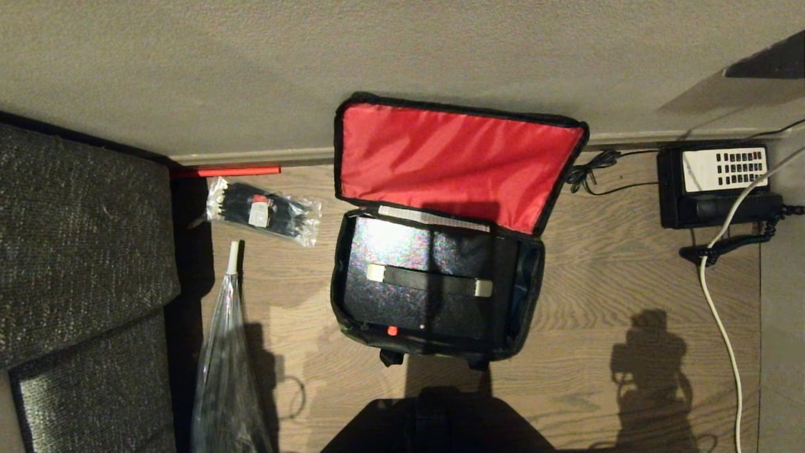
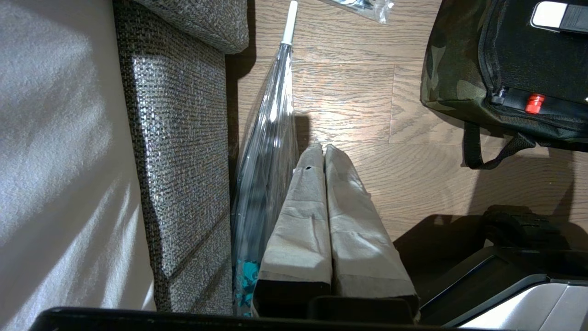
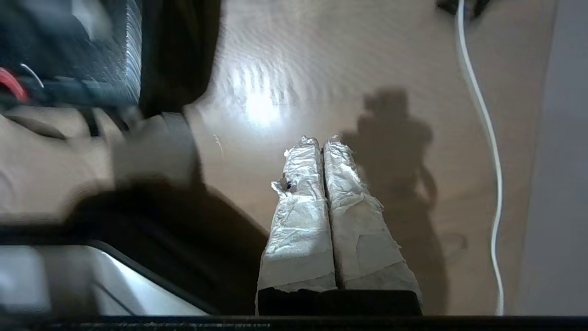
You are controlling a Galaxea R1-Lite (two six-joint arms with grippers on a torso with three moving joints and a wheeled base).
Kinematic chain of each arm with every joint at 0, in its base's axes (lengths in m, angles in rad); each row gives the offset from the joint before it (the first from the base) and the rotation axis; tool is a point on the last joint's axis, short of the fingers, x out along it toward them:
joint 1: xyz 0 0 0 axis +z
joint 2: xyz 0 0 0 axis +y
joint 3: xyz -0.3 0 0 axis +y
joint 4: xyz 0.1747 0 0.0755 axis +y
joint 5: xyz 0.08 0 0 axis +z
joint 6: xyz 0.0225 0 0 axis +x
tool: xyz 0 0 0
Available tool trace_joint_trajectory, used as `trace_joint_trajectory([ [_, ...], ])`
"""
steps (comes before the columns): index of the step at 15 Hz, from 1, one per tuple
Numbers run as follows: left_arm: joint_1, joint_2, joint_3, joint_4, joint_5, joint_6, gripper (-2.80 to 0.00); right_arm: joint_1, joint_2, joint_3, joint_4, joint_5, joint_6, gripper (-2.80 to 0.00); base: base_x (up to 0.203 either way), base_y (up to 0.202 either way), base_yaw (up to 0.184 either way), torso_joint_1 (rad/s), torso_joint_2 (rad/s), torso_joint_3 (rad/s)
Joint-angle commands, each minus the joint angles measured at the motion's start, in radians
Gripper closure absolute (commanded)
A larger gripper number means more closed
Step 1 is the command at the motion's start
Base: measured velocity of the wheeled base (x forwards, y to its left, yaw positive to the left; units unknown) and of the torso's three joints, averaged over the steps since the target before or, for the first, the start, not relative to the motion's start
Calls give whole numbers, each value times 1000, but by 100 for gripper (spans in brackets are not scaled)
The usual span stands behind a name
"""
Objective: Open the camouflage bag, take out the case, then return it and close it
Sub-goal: Close the top of the storage box
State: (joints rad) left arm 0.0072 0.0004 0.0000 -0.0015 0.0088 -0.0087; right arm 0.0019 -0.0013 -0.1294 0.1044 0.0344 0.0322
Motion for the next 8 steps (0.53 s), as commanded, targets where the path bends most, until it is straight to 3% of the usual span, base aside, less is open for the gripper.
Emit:
trace_joint_trajectory([
  [1,0,0,2,0,0,-1,0,0,13,-288,282,93,25,0,0,0,0,0,0,0],
  [2,0,0,2,0,0,-1,0,1,58,-427,413,146,51,0,0,0,0,0,0,0],
  [4,0,0,2,0,0,-1,0,15,234,-565,472,206,130,0,0,0,0,0,0,0],
  [6,0,0,2,0,0,-1,0,36,527,-575,429,250,209,0,0,0,0,0,0,0],
  [8,0,0,2,0,0,1,0,50,894,-571,230,278,269,0,0,0,0,0,0,0],
])
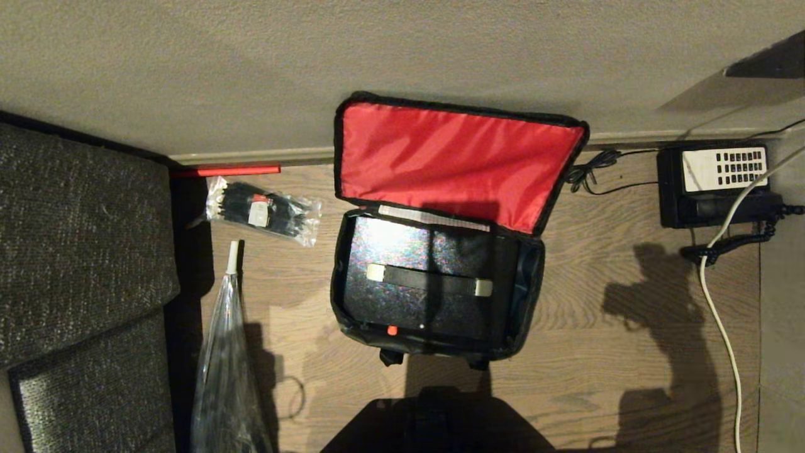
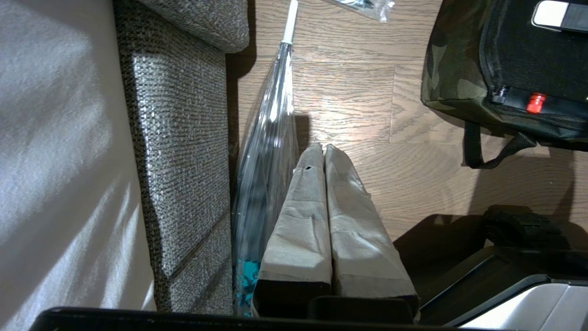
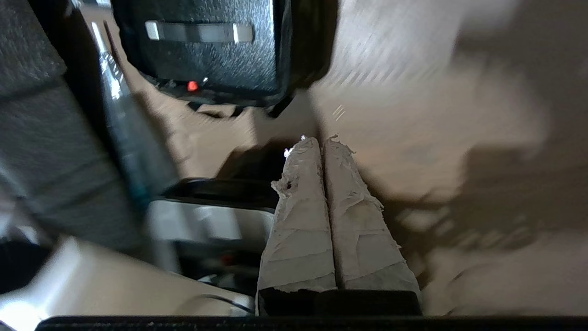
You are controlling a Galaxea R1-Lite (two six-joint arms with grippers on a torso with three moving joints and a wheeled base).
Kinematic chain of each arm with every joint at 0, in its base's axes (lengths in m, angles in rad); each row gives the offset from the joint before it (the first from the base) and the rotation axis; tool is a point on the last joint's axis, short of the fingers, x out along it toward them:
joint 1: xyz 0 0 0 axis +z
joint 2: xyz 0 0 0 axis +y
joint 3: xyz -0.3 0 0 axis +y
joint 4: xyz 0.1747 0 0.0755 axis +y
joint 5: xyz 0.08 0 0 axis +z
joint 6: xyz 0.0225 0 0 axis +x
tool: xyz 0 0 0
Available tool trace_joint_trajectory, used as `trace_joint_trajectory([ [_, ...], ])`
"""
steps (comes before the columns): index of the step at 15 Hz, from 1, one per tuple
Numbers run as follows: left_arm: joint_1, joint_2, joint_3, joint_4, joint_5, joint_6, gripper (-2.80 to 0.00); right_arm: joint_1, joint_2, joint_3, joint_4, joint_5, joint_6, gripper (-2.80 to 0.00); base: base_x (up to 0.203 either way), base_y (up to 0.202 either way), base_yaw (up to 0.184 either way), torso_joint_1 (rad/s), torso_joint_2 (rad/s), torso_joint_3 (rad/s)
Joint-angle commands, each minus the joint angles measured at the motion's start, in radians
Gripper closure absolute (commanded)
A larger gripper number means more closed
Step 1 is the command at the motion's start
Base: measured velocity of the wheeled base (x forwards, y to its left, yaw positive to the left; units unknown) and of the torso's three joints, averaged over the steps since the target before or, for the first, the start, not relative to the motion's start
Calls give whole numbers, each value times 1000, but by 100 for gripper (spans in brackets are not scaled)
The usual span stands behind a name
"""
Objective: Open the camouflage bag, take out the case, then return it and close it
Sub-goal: Close the top of the storage box
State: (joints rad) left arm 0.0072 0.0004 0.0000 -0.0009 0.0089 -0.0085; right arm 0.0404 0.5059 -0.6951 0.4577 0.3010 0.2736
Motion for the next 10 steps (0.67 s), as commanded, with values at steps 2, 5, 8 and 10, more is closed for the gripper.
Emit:
trace_joint_trajectory([
  [2,0,0,2,-1,0,-1,0,28,710,-8,-372,30,71,0,0,0,0,0,0,0],
  [5,0,0,2,-1,0,-1,0,58,1106,-66,-782,46,139,0,0,0,0,0,0,0],
  [8,0,0,2,-1,0,-1,0,63,1327,-190,-1147,60,368,0,0,0,0,0,0,0],
  [10,0,0,2,-1,0,-1,0,39,1343,-186,-1215,109,488,0,0,0,0,0,0,0],
])
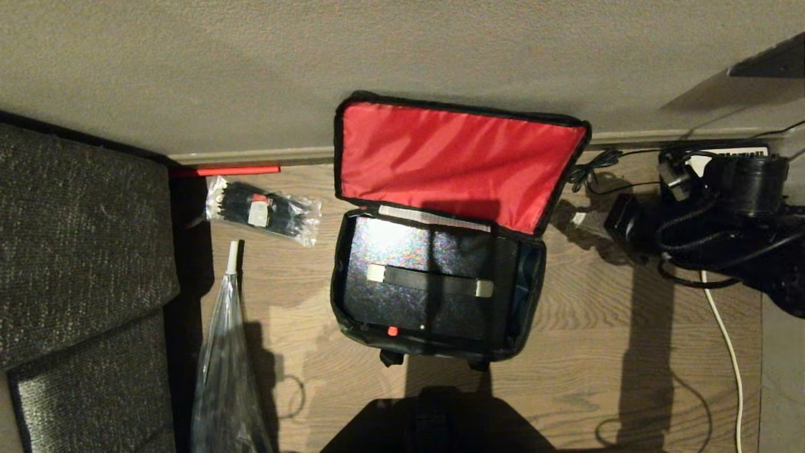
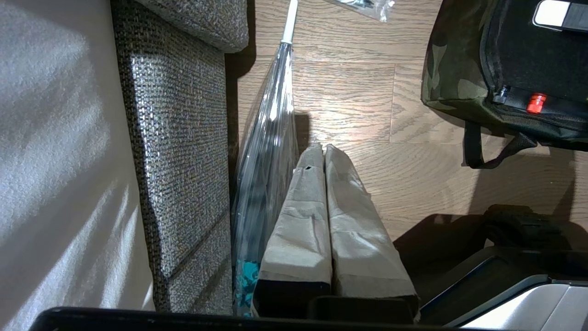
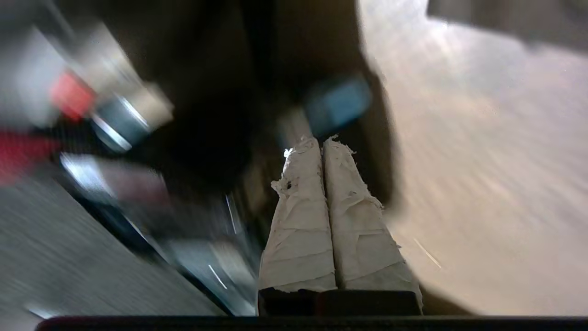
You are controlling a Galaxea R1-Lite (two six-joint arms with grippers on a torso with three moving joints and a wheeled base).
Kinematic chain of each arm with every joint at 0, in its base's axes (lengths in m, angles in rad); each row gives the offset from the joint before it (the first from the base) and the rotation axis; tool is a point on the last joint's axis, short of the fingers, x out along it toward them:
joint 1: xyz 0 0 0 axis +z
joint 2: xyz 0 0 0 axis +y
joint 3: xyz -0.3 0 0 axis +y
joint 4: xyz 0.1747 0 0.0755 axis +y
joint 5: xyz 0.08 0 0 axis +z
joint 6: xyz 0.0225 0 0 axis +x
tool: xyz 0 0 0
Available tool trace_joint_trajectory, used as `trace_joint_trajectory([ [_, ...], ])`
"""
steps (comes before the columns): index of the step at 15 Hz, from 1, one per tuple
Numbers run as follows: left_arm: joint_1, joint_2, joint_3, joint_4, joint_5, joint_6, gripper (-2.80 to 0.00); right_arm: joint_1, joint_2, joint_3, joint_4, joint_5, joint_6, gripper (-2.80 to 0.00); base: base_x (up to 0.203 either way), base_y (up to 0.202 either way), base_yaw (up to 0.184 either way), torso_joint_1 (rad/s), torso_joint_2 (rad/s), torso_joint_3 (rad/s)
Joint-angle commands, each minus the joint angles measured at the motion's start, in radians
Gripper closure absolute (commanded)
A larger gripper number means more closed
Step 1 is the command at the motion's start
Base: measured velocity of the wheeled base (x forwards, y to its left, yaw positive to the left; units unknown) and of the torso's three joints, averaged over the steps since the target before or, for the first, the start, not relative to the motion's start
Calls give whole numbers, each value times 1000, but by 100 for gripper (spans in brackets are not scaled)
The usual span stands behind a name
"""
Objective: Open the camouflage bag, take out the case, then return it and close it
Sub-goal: Close the top of the storage box
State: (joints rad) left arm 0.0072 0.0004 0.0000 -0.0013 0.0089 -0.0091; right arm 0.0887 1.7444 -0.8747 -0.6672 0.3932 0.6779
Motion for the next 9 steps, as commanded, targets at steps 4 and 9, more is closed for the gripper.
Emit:
trace_joint_trajectory([
  [4,0,0,2,0,0,0,0,-32,94,72,-362,37,177,-280,0,0,0,0,0,0],
  [9,0,0,2,0,0,0,0,-55,61,128,-520,127,308,-280,0,0,0,0,0,0],
])
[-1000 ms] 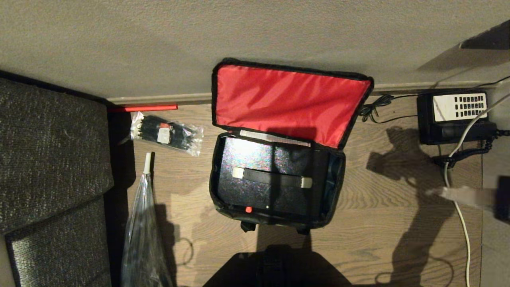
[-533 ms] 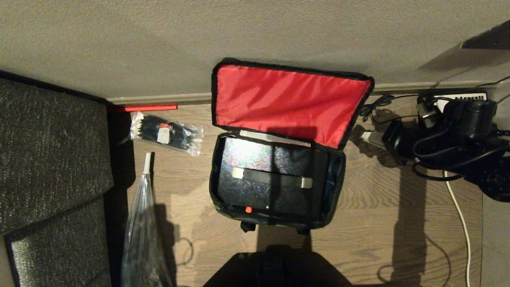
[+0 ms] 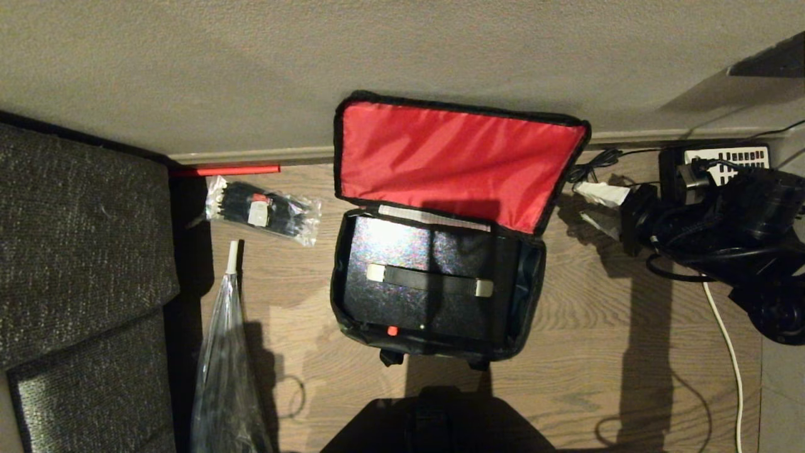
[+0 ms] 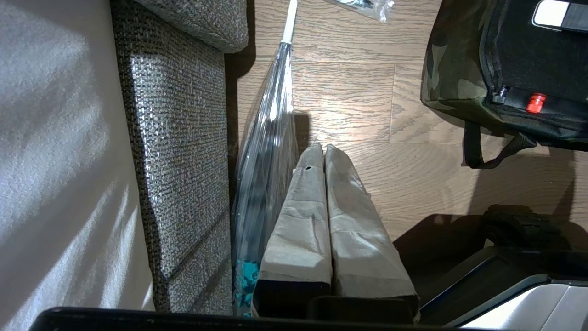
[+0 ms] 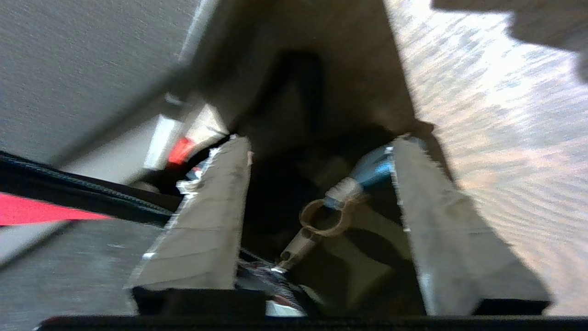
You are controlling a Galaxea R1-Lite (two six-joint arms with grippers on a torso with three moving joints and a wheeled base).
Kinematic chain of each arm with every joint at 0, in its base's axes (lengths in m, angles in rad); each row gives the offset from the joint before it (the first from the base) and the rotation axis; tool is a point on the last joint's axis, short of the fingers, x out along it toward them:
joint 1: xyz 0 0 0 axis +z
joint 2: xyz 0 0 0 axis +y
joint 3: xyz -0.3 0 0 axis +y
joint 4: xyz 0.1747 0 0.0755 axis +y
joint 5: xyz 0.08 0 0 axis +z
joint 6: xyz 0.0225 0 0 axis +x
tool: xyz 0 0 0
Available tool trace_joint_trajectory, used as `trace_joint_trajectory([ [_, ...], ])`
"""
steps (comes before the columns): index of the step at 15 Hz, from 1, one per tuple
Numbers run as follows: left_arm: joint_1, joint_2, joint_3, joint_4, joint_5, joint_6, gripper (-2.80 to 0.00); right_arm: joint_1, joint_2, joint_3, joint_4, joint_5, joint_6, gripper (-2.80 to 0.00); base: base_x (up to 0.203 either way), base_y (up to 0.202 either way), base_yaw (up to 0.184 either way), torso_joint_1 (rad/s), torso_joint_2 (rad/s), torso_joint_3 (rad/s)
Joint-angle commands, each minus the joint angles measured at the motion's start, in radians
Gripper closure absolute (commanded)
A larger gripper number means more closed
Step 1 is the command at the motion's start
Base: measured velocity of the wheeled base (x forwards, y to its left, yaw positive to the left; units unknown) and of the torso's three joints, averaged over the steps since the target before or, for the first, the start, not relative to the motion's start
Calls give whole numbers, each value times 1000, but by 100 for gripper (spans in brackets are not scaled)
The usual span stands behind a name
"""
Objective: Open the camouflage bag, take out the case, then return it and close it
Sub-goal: Close the top of the storage box
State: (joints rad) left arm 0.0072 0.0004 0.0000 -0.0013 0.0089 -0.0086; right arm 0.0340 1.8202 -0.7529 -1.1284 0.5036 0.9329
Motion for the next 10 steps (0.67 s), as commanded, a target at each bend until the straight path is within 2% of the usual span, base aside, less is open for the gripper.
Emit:
trace_joint_trajectory([
  [1,0,0,2,0,0,-1,0,0,-20,6,-109,51,102,-280,0,0,0,0,0,0],
  [3,0,0,2,0,0,-1,0,4,-32,7,-170,142,174,-280,0,0,0,0,0,0],
  [4,0,0,2,0,0,-1,0,18,-32,5,-205,157,188,-280,0,0,0,0,0,0],
  [8,0,0,2,0,0,-1,0,46,-28,-13,-259,244,193,-280,0,0,0,0,0,0],
  [10,0,0,2,0,0,-1,0,46,-6,-22,-266,271,151,-280,0,0,0,0,0,0],
])
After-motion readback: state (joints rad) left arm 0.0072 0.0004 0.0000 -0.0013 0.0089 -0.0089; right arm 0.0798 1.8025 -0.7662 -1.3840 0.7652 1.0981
